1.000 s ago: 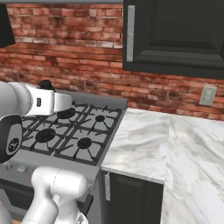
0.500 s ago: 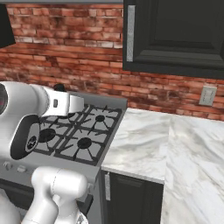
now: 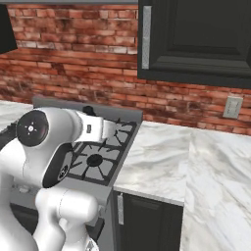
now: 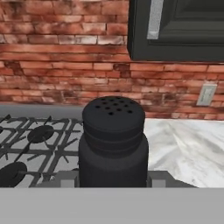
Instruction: Take 2 condiments from the cabinet and move them on the counter near the stove.Make sure the condiments are lined up with each other, next to each other.
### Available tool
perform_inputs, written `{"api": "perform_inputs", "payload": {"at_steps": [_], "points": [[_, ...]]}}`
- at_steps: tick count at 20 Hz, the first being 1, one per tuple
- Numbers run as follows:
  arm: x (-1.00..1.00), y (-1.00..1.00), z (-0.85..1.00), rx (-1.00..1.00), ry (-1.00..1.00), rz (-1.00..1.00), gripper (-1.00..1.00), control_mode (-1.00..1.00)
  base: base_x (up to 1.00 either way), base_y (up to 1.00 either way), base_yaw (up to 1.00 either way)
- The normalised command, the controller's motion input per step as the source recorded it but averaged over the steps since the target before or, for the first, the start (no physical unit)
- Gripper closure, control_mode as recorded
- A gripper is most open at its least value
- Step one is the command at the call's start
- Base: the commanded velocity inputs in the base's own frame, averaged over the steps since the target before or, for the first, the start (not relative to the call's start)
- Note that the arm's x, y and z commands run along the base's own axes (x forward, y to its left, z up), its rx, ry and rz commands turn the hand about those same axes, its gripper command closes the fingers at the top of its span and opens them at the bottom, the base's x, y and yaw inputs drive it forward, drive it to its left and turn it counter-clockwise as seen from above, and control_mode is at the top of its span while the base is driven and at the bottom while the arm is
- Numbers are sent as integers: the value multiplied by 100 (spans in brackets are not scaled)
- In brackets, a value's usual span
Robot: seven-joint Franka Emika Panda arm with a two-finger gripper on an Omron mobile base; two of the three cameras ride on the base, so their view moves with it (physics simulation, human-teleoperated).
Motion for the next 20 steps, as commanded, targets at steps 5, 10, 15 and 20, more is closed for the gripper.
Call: {"api": "perform_inputs", "payload": {"at_steps": [5, 10, 15, 20], "points": [[58, -17, -30, 0, 7, -10, 100, -100, 0, 0, 0], [74, 0, -39, -2, 5, -12, 100, -100, 0, 0, 0], [59, -5, -41, -1, 5, -10, 100, -100, 0, 0, 0], [24, -21, -22, 0, 8, -4, 100, -100, 0, 0, 0]]}}
